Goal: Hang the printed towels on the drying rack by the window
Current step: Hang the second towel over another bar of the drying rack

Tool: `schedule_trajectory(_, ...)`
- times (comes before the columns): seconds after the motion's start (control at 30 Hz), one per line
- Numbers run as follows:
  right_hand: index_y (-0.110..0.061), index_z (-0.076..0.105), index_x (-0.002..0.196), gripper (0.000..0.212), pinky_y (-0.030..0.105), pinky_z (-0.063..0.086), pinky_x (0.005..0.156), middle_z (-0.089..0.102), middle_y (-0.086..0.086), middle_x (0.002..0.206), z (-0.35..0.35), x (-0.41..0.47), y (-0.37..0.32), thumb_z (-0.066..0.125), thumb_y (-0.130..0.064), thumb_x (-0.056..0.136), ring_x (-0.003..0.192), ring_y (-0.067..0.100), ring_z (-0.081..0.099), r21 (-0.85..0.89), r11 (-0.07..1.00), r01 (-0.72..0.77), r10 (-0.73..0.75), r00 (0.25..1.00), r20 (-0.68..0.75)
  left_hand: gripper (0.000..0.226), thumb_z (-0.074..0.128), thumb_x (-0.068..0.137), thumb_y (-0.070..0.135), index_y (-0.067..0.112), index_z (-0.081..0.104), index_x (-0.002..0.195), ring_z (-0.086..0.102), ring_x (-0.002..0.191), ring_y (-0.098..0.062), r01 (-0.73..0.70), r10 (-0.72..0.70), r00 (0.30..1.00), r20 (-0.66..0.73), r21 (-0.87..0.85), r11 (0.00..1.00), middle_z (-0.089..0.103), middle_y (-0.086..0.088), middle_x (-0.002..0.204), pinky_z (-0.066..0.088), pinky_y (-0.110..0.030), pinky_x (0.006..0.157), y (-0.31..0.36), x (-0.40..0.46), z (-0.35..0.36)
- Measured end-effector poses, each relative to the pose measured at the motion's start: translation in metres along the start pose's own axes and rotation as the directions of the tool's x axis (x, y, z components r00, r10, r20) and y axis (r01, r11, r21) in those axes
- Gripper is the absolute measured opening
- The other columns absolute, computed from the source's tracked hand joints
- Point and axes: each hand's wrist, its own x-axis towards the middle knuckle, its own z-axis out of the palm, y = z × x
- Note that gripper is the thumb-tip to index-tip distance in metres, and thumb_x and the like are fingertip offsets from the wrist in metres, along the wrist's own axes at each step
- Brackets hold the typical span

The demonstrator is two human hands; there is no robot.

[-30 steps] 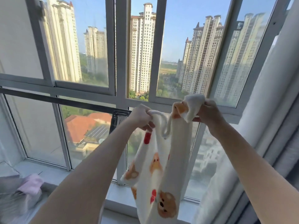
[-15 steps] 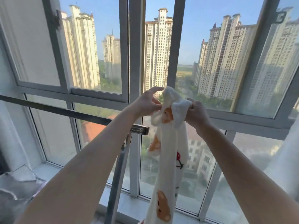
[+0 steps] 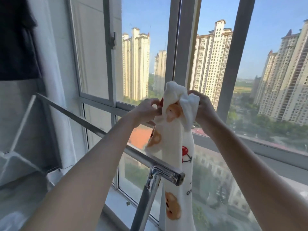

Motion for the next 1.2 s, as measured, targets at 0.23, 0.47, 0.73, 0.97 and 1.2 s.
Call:
schedule_trajectory(0.23,-0.012,0.050,0.054,0.034,0.030,0.037,0.056,0.051,-0.002,0.055,0.044,0.032,-0.033,0.054,0.013,0.077,0.061,0.014,0.048,0.126,0.990,0.064,-0.057,0.997,-0.056,0.010,0.058,0.084,0.021,0.011,0.055,0.084,0.066,0.075,-0.022,-0.111,0.054,0.944,-0.326,-0.160,0.981,0.062,-0.005,0.082,0.060,-0.036,0.061,-0.003,-0.011,-0.084)
schedule_trajectory(0.47,0.006,0.059,0.070,0.019,0.027,0.040,0.053,0.051,0.008,0.062,0.092,0.028,-0.067,0.046,0.013,0.083,0.063,0.019,0.049,0.359,0.930,0.074,-0.048,0.995,-0.082,0.004,0.053,0.064,0.017,0.020,0.051,0.063,0.060,0.055,-0.019,-0.149,-0.033,0.850,-0.526,-0.301,0.942,0.059,0.003,0.056,0.050,-0.023,0.048,-0.011,-0.057,-0.155)
schedule_trajectory(0.73,-0.013,0.056,0.065,0.027,0.018,0.046,0.050,0.060,-0.006,0.056,0.182,-0.051,-0.040,0.051,0.006,0.083,0.051,0.002,0.056,0.200,0.972,-0.123,0.102,0.988,0.114,0.020,0.051,0.085,0.017,0.015,0.052,0.066,0.051,0.066,-0.020,0.263,-0.307,0.933,-0.189,-0.227,0.938,0.054,-0.003,0.066,0.040,-0.032,0.067,-0.123,-0.099,-0.174)
schedule_trajectory(0.97,-0.016,0.055,0.106,0.031,0.028,0.035,0.060,0.064,0.009,0.097,0.242,-0.140,0.013,0.044,-0.014,0.077,0.085,0.029,0.058,-0.447,0.890,0.086,0.129,0.895,0.428,0.029,0.060,0.077,0.020,0.009,0.057,0.050,0.040,0.055,-0.018,0.493,-0.478,0.870,-0.125,0.283,0.823,0.045,-0.003,0.051,0.029,-0.027,0.055,-0.247,-0.128,-0.146)
schedule_trajectory(1.2,-0.012,0.048,0.108,0.027,0.031,0.041,0.069,0.055,0.008,0.107,0.251,-0.191,0.049,0.042,-0.007,0.081,0.096,0.029,0.058,-0.639,0.762,0.102,0.425,0.665,0.614,0.018,0.054,0.072,0.024,0.021,0.072,0.072,0.064,0.081,-0.020,0.595,-0.618,0.773,-0.142,0.499,0.630,0.072,-0.005,0.086,0.049,-0.027,0.071,-0.308,-0.165,-0.120)
